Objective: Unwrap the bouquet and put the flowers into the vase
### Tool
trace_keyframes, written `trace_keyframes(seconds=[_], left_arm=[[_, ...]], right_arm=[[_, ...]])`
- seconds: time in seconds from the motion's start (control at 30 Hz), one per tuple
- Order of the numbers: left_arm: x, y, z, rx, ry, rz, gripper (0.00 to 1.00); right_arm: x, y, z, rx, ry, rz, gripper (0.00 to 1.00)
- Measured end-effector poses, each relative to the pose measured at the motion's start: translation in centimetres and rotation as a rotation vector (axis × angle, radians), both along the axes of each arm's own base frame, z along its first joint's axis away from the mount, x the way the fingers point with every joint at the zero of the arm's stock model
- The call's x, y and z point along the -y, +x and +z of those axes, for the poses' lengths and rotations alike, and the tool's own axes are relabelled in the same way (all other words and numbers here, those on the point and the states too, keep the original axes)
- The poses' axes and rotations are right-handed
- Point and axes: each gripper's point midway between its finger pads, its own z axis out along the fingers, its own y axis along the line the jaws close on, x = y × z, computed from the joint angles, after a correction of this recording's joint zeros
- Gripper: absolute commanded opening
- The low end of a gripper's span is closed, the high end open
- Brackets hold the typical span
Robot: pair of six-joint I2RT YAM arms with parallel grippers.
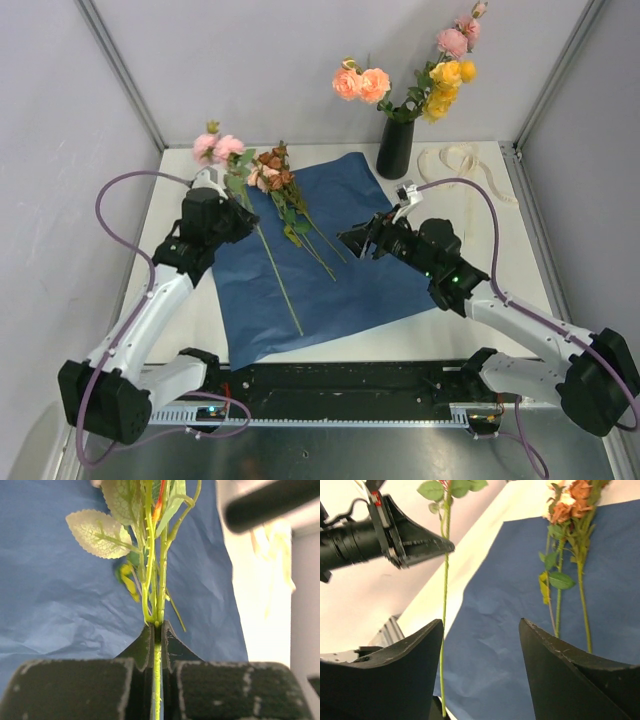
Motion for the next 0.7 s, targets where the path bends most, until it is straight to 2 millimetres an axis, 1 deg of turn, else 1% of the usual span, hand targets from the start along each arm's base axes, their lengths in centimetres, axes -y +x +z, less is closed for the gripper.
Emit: trace_keyframes(seconds=[0.13,0.3,0.43,0.57,0.7], left_arm=[[3.2,-2.7,0.8,0.043,0.009,-0.218,0.0],[7.2,-6.0,1.7,0.086,-0.004,-0.47,0.0],[9.8,-8.6,1.7,0.102,-0.014,-0.647,0.0],[11.1,-10.4,1.4,0.106,-0.023,-0.753,0.0],[11.6,-11.4,1.1,0.108,-0.026,-0.81,0.0]], right_arm=[[-1.1,-0.2,0.9,-0.012,0.07,0.04,0.71],[-3.0,-0.5,0.9,-0.046,0.137,0.093,0.74],[-4.3,-0.6,1.0,-0.064,0.188,0.127,0.74],[-5.4,-0.6,0.8,-0.076,0.223,0.148,0.73],[-6.3,-0.7,0.3,-0.091,0.237,0.163,0.7]])
